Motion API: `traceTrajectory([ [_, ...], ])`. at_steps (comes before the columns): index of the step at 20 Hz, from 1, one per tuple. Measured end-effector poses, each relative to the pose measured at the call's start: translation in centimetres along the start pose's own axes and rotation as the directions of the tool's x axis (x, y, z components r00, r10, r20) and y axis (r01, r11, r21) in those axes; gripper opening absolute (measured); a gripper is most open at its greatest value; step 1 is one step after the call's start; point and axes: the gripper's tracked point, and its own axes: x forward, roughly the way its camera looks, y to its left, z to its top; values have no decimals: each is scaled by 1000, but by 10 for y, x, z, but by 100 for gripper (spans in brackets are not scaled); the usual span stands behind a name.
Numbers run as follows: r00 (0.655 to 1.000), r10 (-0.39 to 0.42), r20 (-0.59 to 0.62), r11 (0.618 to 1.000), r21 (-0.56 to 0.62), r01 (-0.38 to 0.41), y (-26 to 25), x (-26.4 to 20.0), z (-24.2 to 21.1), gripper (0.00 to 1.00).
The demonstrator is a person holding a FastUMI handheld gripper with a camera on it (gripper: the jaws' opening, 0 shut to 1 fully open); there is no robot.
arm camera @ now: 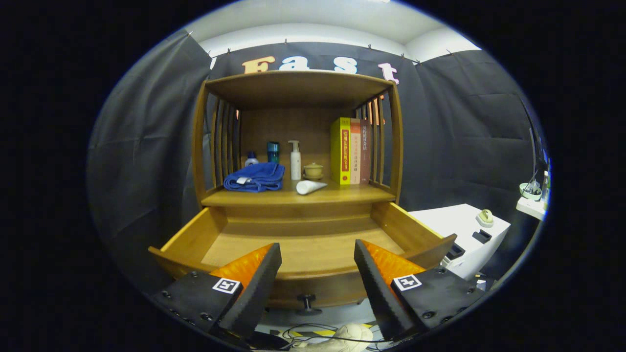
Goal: Pull open the drawer, take out the items inside it, and place them on the countertop above the cabinet.
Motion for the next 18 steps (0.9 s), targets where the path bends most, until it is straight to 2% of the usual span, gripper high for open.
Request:
traceTrajectory([
  [3, 999, 11, -31, 1000, 30, -10, 3, -3, -26, 98],
  [8, 995, 5, -99, 999, -34, -9, 2, 3, -61, 97],
  [18, 993, 36, -109, 999, -29, -39, 17, 15, -65, 95],
])
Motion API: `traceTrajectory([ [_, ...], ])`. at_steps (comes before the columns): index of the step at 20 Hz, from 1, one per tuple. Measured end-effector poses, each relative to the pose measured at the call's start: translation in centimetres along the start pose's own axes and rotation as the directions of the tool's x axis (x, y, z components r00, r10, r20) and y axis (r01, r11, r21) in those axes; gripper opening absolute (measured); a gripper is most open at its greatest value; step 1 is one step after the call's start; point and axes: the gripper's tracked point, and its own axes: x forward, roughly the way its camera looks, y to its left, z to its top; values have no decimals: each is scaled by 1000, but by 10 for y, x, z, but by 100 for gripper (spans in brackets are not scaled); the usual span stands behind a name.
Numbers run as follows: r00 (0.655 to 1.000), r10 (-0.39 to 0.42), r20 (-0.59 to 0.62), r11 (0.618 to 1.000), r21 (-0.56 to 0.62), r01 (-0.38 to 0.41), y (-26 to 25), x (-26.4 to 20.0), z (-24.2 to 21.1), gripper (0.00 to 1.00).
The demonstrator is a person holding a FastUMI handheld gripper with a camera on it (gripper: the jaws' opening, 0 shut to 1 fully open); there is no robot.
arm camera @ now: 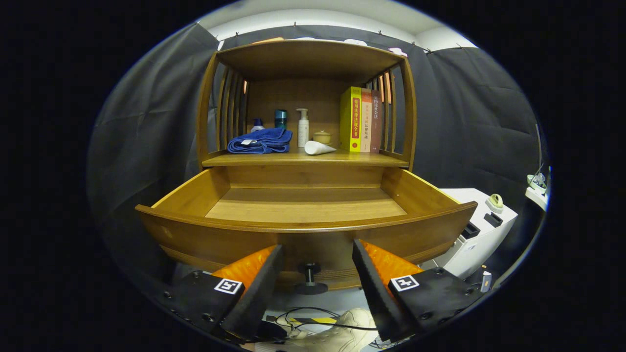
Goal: Pull open the drawer, take out the items inside it, and place them on the countertop above the cabinet.
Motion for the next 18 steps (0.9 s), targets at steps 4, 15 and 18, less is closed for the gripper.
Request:
traceTrajectory([
  [4, 1000, 10, -4, 1000, 20, -10, 5, 5, 0, 96],
  [15, 1000, 6, -6, 999, 52, -6, 4, 23, 7, 96],
  [18, 1000, 0, -5, 999, 40, 1, 4, 37, 11, 96],
])
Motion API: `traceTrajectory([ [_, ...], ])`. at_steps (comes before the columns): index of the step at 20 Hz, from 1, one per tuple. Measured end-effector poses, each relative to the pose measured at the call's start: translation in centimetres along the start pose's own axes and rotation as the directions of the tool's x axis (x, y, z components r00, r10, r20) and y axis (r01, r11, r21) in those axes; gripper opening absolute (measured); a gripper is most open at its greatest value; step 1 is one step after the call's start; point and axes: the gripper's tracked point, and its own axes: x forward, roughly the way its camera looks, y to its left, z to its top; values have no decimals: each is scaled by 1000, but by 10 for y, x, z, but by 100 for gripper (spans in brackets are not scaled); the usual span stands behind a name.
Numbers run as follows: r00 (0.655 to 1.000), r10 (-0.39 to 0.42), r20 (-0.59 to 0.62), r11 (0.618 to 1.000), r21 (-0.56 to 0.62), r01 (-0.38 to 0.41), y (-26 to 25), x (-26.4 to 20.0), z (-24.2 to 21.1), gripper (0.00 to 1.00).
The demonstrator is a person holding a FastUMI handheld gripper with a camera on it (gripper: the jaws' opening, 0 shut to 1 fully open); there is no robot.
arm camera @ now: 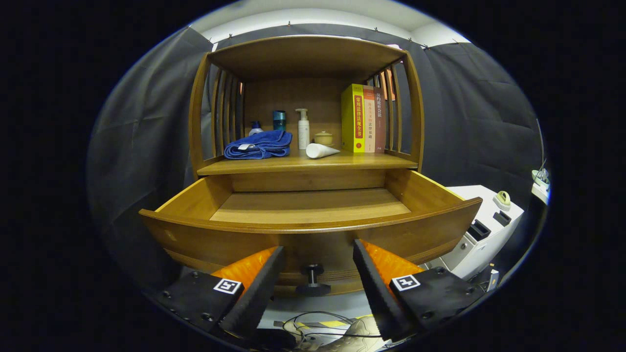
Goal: Pull open the drawer, take out the items inside it, and place them on the countertop above the cabinet.
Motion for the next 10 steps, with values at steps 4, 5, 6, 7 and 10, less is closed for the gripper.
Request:
traceTrajectory([
  [4, 1000, -5, 1, 1000, -11, 5, 0, 23, 6, 96],
  [5, 1000, -8, 2, 1000, -13, 9, 0, 29, 7, 96],
  [6, 1000, -13, 6, 1000, -13, 13, -1, 36, 10, 96],
  [7, 1000, -21, 18, 1000, -10, 21, -1, 43, 15, 96],
  [10, 999, -39, 19, 999, -15, 39, 0, 67, 23, 97],
])
